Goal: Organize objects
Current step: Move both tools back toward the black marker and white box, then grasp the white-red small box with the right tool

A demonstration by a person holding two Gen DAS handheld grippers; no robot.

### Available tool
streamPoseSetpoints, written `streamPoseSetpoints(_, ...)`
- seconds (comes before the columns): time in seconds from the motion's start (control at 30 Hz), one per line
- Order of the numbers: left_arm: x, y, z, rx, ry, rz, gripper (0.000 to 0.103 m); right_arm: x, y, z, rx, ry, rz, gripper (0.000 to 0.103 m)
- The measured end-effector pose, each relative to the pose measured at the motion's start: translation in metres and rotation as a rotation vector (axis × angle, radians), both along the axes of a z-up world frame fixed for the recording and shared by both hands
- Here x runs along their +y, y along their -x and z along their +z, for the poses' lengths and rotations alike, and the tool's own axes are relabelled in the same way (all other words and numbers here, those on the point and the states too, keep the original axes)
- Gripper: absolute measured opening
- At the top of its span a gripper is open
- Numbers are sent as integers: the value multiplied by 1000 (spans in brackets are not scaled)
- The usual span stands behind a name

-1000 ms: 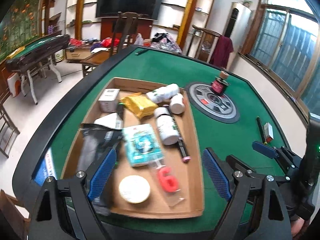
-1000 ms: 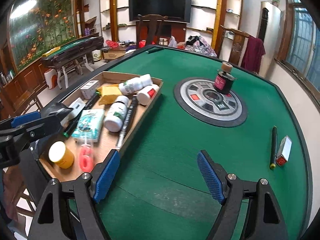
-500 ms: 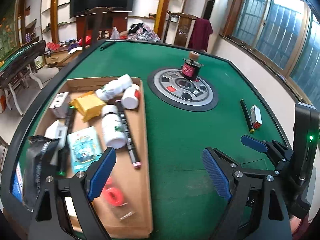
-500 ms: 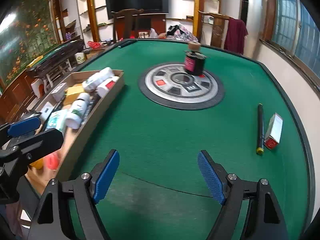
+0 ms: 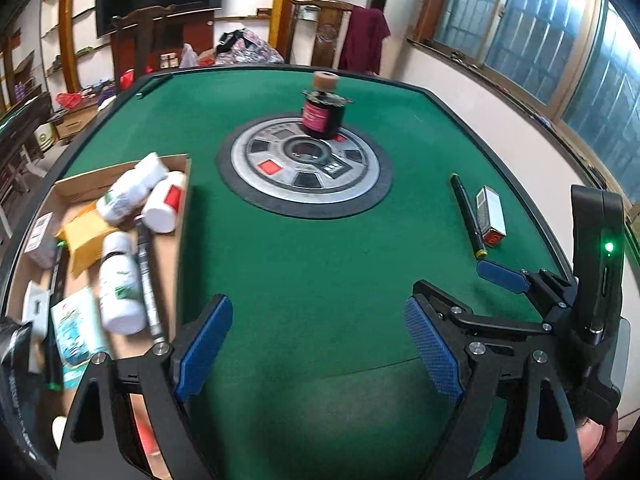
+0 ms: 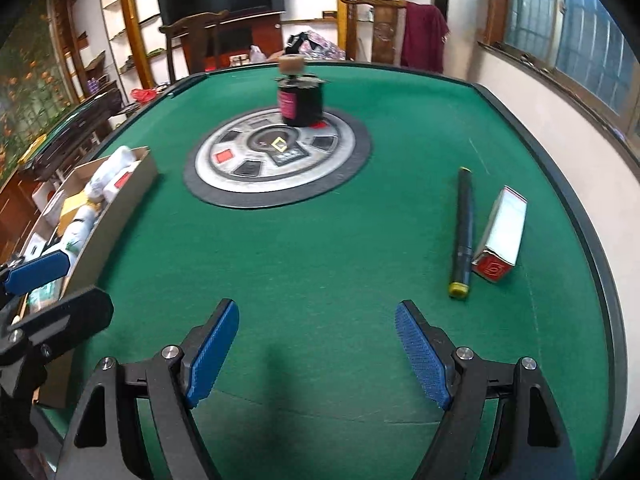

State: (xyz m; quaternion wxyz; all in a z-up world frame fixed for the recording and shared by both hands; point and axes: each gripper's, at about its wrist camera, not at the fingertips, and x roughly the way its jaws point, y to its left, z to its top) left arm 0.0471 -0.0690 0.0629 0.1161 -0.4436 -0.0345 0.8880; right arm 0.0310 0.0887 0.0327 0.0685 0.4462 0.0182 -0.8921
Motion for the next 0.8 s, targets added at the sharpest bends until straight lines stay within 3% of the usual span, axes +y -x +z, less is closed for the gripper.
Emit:
streamPoseSetpoints(0.27, 21, 21, -6, -29, -10, -34, 87, 28, 15, -2, -17, 10, -33, 84)
streamPoseSetpoints(0.43, 31, 34, -2, -8, -25, -42, 87, 110, 35, 20, 16, 95, -221, 84)
streamPoseSetpoints(0.5, 35, 39, -1, -6, -40, -47, 87, 155, 47, 18, -7, 152, -324, 84)
streamPoseSetpoints(0.6, 43, 47, -4, -23, -64, -55, 87, 191, 60, 9, -51, 247, -372, 84)
streamPoseSetpoints(0.7, 50, 49, -8, -35, -67, -64, 87, 195, 67, 4, -78, 275, -354, 84)
streamPoseSetpoints(0.8, 57, 50, -9, -39, -63, -76, 87, 181, 76, 2, -77, 231, -320, 84)
